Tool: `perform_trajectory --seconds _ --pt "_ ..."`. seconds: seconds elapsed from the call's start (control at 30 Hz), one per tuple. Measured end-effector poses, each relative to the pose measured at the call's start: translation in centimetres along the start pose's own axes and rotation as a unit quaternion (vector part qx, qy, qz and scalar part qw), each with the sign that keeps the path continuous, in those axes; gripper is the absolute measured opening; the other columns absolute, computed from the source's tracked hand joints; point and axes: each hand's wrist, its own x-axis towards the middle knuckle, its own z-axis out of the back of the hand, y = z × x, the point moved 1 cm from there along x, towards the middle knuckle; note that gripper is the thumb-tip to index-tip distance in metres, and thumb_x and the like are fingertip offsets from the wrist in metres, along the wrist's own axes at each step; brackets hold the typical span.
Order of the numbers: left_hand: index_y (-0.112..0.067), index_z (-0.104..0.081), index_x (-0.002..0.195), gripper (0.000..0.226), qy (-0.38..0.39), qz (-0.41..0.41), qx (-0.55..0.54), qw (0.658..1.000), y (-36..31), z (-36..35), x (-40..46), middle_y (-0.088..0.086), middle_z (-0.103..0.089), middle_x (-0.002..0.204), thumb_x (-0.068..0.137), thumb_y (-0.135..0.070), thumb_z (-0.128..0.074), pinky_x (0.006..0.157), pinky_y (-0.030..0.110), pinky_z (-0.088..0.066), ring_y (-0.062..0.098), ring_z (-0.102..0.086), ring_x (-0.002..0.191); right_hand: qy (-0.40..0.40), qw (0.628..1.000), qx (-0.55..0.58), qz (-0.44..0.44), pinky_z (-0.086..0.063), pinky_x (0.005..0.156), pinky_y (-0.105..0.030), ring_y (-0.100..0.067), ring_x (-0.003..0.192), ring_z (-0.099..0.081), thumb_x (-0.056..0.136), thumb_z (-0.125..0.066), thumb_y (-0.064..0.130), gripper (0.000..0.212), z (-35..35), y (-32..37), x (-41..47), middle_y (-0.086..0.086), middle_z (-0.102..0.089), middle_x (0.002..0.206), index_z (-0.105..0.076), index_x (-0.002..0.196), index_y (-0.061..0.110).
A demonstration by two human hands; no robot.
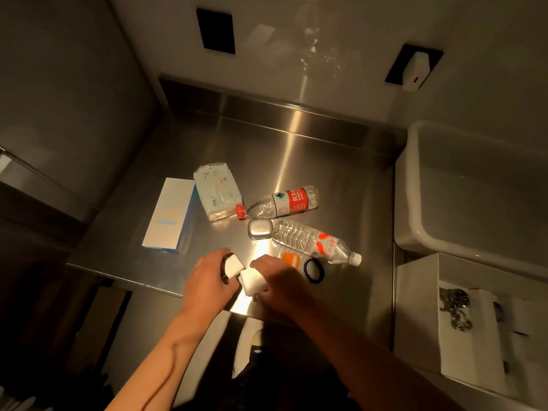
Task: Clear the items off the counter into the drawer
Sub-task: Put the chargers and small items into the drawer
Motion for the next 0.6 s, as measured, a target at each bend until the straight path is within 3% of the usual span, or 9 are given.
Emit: perform_trajectory --seconds 0.13,0.23,0.37,0.47,0.53,0.6 --pt "-0.036 -0.054 0.130 0.061 -0.028 -0.031 -0.007 0.999 -2.4 1.2 0.1 -0.011 -0.055 0.113 0.075 -0.032 -0.080 0.075 0.026 -0.044 0.012 -0.053 0.105 -0.071 0.997 0.036 0.013 -0.052 0.073 -0.036 -0.026 0.090 -0.061 0.070 -0.077 0.020 0.043 2.2 -0.4 -0.8 -0.005 -0.064 0.102 -0.065 0.110 0.014" --pt "-0.044 -0.054 0.135 0.065 -0.034 -0.062 -0.024 0.997 -5.2 1.8 -0.1 -0.013 -0.045 0.101 0.076 -0.036 -0.080 0.068 0.024 -0.050 0.005 -0.052 0.089 -0.067 0.996 0.040 -0.037 -0.048 0.081 -0.029 -0.017 0.102 -0.057 0.075 -0.074 0.030 0.047 5.0 -1.3 -1.1 0.006 -0.059 0.112 -0.055 0.118 0.030" --pt "-0.037 -0.067 0.125 0.053 -0.025 -0.123 -0.056 0.990 -10.2 1.3 -0.4 -0.010 -0.043 0.098 0.075 -0.034 -0.083 0.071 0.021 -0.049 0.005 -0.051 0.087 -0.108 0.990 0.040 -0.084 -0.050 0.094 -0.029 -0.009 0.113 -0.055 0.076 -0.078 0.034 0.058 8.8 -3.2 -3.9 0.013 -0.058 0.123 -0.051 0.127 0.037" --pt "-0.031 -0.070 0.118 0.048 -0.015 -0.164 -0.091 0.982 -14.3 0.2 -0.7 -0.010 -0.048 0.110 0.073 -0.028 -0.087 0.077 0.012 -0.046 0.002 -0.052 0.097 -0.148 0.980 0.042 -0.127 -0.054 0.093 -0.029 -0.007 0.114 -0.056 0.076 -0.083 0.037 0.062 11.8 -5.0 -6.8 0.017 -0.056 0.125 -0.050 0.128 0.039" --pt "-0.030 -0.071 0.118 0.049 -0.001 -0.192 -0.098 0.976 -17.0 -0.7 -1.1 -0.010 -0.051 0.124 0.073 -0.028 -0.089 0.083 0.016 -0.051 0.002 -0.054 0.101 -0.173 0.972 0.046 -0.149 -0.054 0.090 -0.027 -0.008 0.113 -0.056 0.076 -0.084 0.034 0.063 13.9 -6.2 -8.9 0.016 -0.056 0.126 -0.050 0.129 0.038" --pt "-0.030 -0.072 0.118 0.048 0.008 -0.219 -0.094 0.971 -19.7 -1.6 -1.5 -0.010 -0.055 0.125 0.073 -0.032 -0.088 0.083 0.019 -0.053 0.004 -0.057 0.099 -0.199 0.965 0.045 -0.163 -0.053 0.089 -0.026 -0.009 0.114 -0.055 0.077 -0.083 0.032 0.062 15.8 -7.5 -11.0 0.014 -0.056 0.127 -0.050 0.128 0.039"
